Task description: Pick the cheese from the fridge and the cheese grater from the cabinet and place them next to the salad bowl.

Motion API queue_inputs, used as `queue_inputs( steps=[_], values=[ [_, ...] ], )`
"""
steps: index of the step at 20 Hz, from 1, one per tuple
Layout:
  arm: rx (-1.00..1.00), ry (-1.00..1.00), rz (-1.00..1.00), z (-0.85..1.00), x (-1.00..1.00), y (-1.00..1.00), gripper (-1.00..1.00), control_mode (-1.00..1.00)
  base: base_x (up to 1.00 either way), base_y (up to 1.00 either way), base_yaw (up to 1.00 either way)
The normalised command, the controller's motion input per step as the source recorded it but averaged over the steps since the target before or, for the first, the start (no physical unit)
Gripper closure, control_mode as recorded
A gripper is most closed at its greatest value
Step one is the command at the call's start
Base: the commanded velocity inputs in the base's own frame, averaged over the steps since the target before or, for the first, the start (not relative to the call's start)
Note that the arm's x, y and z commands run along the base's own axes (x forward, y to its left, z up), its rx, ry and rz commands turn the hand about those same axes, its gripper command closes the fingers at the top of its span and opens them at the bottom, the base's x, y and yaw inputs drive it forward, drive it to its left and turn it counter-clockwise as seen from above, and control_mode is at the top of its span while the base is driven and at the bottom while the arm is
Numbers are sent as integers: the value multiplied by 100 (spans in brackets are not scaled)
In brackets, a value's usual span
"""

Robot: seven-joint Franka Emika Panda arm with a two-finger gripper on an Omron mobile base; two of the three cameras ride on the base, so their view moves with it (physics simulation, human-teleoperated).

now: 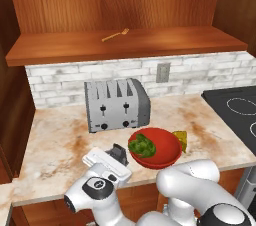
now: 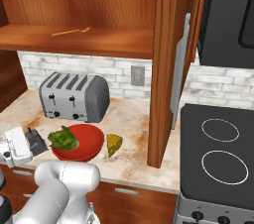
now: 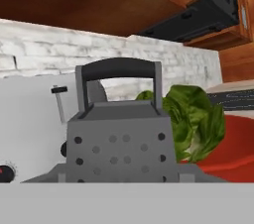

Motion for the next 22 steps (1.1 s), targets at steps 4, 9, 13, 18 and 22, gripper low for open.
queue_inputs(
  steps=[4,9,13,18,22],
  values=[
    [4,10,-3,-3,1,-18,100,-100,0,0,0],
    [7,9,0,-6,0,-20,-100,-100,0,0,0],
    [7,4,0,-1,0,-12,-100,-100,0,0,0],
    [1,0,0,-3,0,0,-100,-100,0,0,0],
    [0,0,0,-2,0,0,-100,-100,0,0,0]
  ],
)
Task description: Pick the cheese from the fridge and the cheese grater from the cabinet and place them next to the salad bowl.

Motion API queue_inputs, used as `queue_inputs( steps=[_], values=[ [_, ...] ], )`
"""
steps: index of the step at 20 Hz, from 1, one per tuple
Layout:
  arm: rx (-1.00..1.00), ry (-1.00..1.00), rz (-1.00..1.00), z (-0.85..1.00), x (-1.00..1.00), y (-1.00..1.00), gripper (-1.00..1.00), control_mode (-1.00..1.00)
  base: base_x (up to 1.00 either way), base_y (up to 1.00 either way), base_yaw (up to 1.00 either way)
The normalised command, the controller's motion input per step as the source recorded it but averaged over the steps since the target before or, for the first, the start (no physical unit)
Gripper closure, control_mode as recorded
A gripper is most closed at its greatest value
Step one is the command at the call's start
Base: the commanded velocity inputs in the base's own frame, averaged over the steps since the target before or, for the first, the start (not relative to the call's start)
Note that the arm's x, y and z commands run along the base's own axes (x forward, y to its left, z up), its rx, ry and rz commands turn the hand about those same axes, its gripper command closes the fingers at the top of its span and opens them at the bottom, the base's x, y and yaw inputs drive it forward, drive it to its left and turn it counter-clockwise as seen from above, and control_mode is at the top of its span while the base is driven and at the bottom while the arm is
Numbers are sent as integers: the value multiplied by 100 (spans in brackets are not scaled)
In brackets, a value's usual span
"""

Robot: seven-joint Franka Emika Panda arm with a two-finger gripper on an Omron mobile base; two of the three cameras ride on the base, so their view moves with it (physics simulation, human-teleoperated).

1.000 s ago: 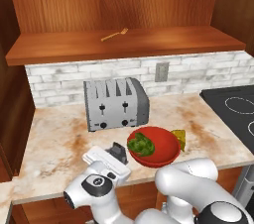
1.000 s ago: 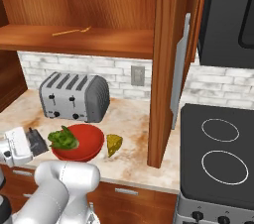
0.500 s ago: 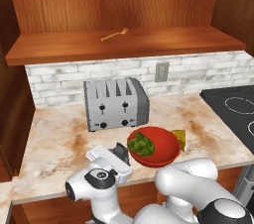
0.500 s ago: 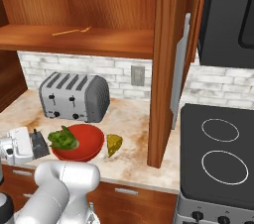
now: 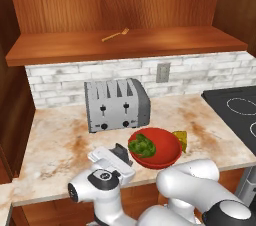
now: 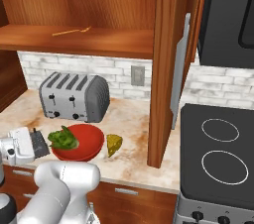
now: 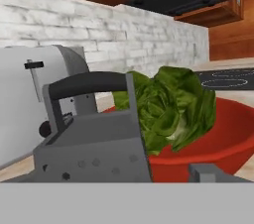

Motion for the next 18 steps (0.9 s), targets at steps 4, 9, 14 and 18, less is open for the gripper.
queue_inputs(
  steps=[4,9,14,18],
  values=[
    [0,-4,0,21,-11,0,-100,-100,0,0,0],
    [0,-2,0,67,-3,3,-100,-100,0,0,0],
    [0,0,0,88,0,2,-100,-100,0,0,0],
    [0,-5,0,100,-26,-3,-100,-100,0,0,0]
  ],
)
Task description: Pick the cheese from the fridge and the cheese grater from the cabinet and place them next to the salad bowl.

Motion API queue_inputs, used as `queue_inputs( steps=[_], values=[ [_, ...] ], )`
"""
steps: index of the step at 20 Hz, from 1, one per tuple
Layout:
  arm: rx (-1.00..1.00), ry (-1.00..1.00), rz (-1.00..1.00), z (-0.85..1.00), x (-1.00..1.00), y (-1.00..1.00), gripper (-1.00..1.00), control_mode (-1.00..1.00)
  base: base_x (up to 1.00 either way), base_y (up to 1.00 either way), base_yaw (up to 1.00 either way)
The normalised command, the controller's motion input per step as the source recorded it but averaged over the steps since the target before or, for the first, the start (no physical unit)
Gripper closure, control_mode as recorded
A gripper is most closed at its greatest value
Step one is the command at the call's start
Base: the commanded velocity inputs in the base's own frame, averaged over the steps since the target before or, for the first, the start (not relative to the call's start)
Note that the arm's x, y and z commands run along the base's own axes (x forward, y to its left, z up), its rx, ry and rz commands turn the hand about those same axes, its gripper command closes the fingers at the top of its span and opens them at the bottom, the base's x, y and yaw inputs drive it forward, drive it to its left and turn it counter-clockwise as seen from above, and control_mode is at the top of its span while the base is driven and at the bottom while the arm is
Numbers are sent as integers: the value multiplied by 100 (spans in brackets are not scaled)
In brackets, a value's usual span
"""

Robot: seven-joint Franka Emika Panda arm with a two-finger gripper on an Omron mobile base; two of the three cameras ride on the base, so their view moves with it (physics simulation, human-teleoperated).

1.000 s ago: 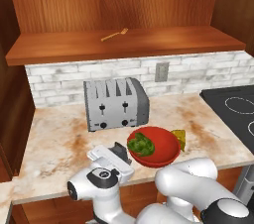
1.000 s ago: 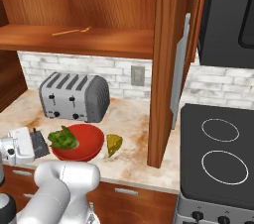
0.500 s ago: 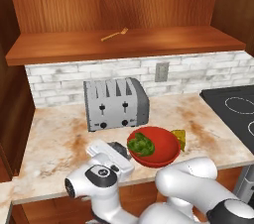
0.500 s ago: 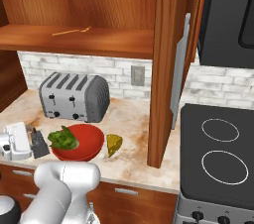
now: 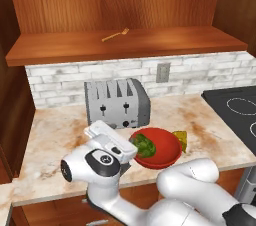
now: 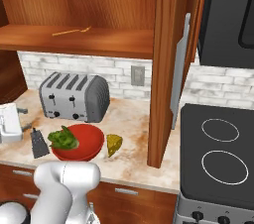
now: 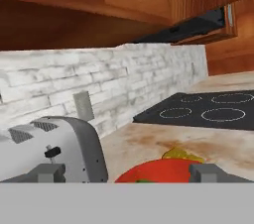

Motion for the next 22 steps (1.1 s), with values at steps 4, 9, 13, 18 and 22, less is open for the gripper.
queue_inputs(
  steps=[4,9,13,18,22],
  values=[
    [5,0,0,100,-41,-24,-100,-100,0,0,0],
    [12,0,0,100,-60,-52,-100,-100,0,0,0],
    [18,0,0,93,-71,-79,-100,-100,0,0,0],
    [25,-3,6,86,-100,-96,-100,-100,0,0,0],
    [18,0,18,45,-100,-76,-100,-100,0,0,0]
  ],
)
